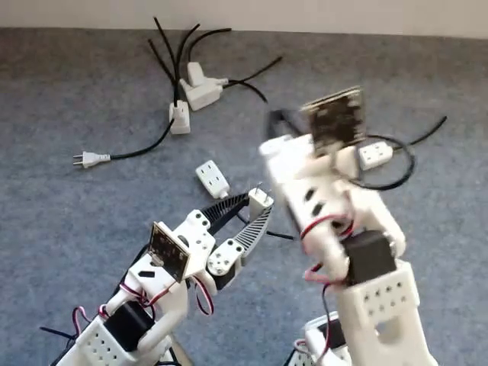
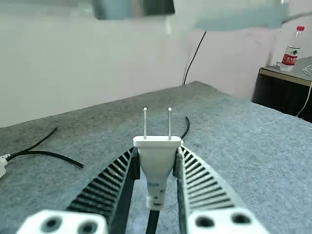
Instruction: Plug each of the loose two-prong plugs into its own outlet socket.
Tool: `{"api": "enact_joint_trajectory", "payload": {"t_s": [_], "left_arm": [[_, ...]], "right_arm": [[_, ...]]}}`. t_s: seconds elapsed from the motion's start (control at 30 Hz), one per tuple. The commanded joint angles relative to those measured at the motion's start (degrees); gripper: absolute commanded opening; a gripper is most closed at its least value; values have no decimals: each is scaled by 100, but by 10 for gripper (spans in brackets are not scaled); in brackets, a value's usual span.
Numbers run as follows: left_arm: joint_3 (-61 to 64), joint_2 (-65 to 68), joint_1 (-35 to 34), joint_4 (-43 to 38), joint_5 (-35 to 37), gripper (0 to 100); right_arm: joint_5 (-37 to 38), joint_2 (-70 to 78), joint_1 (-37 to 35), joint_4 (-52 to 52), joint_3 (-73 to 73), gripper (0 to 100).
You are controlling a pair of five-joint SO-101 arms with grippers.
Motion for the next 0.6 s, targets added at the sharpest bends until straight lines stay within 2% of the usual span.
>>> {"api": "enact_joint_trajectory", "payload": {"t_s": [0.0, 0.07, 0.23, 0.4, 0.5, 0.57], "left_arm": [[-31, -31, -57, -149, 0, 6], [-40, -31, -75, -149, 0, 6], [-251, -31, -84, -141, 0, 6], [-259, -31, -84, -141, 0, 6], [-277, -31, -84, -141, 0, 6], [-312, -31, -84, -141, 0, 6]], "right_arm": [[-35, 84, -514, 382, -347, 6], [-35, 312, -435, 418, -127, 6], [-9, 655, 558, 40, 910, 7], [9, 690, 1921, -1666, 2668, 7], [70, 699, 2519, -2668, 3609, 7], [378, 699, 2765, -3116, 4066, 7]]}}
